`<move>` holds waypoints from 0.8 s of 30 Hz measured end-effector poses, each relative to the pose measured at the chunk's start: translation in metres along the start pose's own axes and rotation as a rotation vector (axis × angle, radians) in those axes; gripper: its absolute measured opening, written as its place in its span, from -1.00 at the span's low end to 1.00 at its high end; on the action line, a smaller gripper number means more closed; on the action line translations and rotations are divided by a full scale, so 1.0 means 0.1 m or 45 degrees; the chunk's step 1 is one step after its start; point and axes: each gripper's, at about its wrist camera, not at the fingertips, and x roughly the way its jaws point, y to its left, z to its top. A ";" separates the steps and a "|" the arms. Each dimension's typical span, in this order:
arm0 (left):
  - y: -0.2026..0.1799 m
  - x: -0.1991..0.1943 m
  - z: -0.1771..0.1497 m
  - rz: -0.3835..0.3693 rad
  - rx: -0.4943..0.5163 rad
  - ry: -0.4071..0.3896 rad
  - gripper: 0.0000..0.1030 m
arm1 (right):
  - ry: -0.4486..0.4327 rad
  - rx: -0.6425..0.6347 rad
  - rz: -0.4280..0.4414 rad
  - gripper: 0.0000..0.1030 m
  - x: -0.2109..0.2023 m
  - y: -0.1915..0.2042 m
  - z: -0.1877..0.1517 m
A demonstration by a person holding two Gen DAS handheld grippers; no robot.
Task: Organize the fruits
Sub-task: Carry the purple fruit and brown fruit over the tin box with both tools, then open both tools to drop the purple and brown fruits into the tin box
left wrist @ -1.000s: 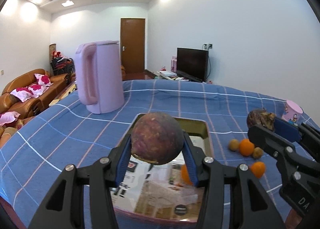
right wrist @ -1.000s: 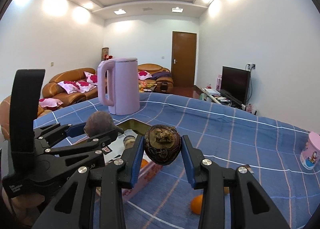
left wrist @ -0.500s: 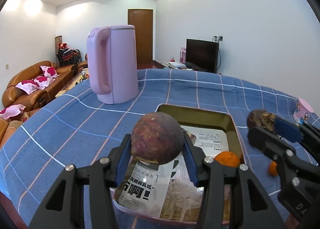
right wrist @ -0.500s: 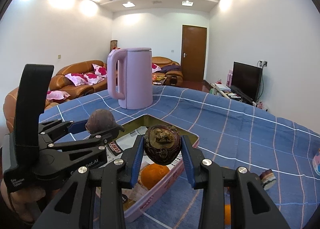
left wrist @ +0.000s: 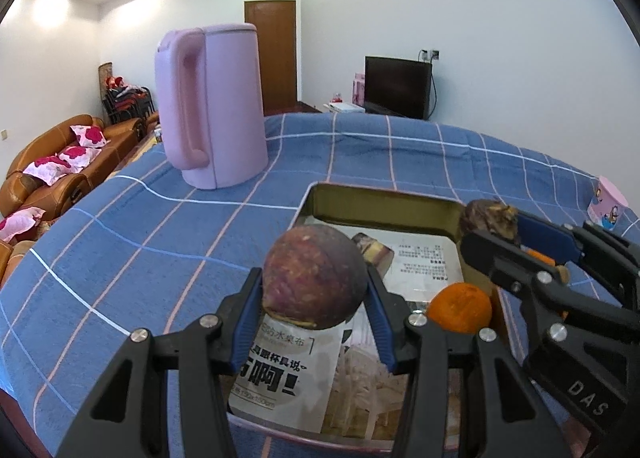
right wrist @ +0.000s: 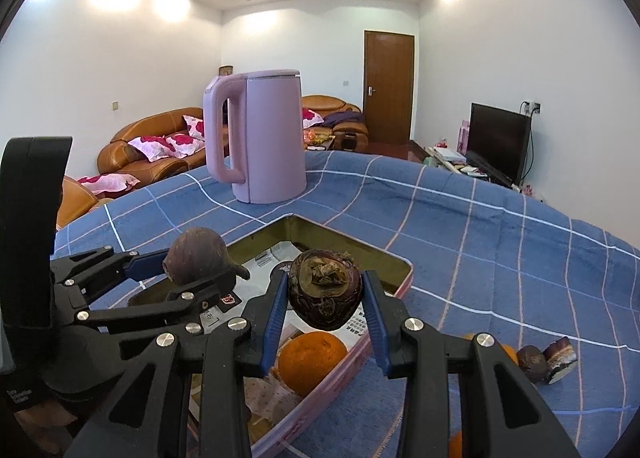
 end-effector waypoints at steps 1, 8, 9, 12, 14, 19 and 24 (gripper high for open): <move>0.00 0.00 0.00 0.001 0.001 0.000 -0.01 | 0.007 0.000 0.003 -0.24 0.01 0.00 0.00; -0.03 0.02 0.00 0.002 0.033 0.023 0.00 | 0.064 0.030 0.025 -0.24 0.13 -0.06 -0.03; -0.03 0.03 0.01 -0.001 0.032 0.027 0.00 | 0.074 0.036 0.031 -0.24 0.14 -0.07 -0.03; -0.04 0.03 0.01 -0.001 0.033 0.029 0.00 | 0.099 0.057 0.061 -0.23 0.18 -0.10 -0.05; -0.04 0.04 0.00 -0.001 0.033 0.034 0.00 | 0.109 0.071 0.075 -0.23 0.20 -0.12 -0.06; -0.04 0.02 0.00 0.009 0.033 0.016 0.02 | 0.133 0.090 0.084 -0.22 0.23 -0.14 -0.08; 0.01 -0.03 0.01 0.025 0.014 -0.015 0.34 | 0.113 0.106 0.083 -0.13 0.19 -0.16 -0.08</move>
